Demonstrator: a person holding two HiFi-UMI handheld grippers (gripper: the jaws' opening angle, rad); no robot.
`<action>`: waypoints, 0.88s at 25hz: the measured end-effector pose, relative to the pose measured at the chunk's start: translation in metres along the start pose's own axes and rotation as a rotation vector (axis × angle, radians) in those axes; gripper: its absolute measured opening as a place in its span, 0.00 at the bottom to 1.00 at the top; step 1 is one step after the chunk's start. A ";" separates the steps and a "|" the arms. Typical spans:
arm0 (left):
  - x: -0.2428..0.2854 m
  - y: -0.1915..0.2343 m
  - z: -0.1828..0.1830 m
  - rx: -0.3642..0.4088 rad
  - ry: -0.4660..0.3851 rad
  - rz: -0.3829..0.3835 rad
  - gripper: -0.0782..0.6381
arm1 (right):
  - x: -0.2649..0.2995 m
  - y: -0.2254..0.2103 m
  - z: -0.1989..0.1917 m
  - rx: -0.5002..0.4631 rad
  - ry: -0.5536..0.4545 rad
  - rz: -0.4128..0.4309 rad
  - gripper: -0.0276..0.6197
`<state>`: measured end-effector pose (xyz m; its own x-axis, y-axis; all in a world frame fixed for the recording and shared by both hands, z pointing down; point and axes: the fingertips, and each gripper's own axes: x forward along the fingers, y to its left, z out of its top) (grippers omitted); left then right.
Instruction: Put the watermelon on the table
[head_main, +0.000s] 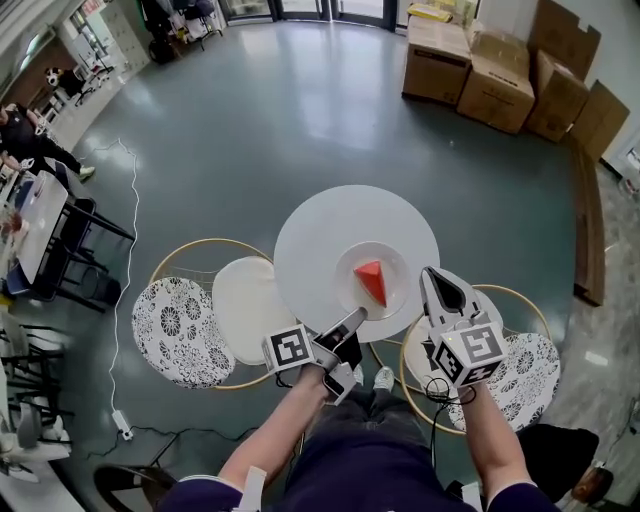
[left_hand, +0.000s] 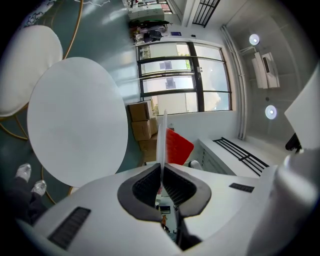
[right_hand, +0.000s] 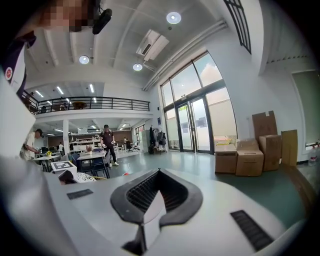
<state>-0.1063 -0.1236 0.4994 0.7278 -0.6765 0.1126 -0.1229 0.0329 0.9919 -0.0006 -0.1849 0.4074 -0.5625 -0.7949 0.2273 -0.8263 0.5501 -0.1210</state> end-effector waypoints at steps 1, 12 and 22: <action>0.001 0.003 0.001 -0.003 -0.001 0.012 0.13 | 0.001 -0.002 -0.001 0.002 0.000 0.002 0.05; 0.036 0.051 0.001 -0.024 0.024 0.067 0.13 | 0.008 -0.042 -0.041 0.042 0.064 -0.041 0.05; 0.068 0.127 0.013 -0.059 0.036 0.165 0.13 | 0.027 -0.068 -0.100 0.095 0.180 -0.066 0.05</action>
<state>-0.0811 -0.1747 0.6319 0.7251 -0.6314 0.2749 -0.2034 0.1850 0.9615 0.0431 -0.2179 0.5183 -0.5000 -0.7652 0.4055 -0.8649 0.4649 -0.1891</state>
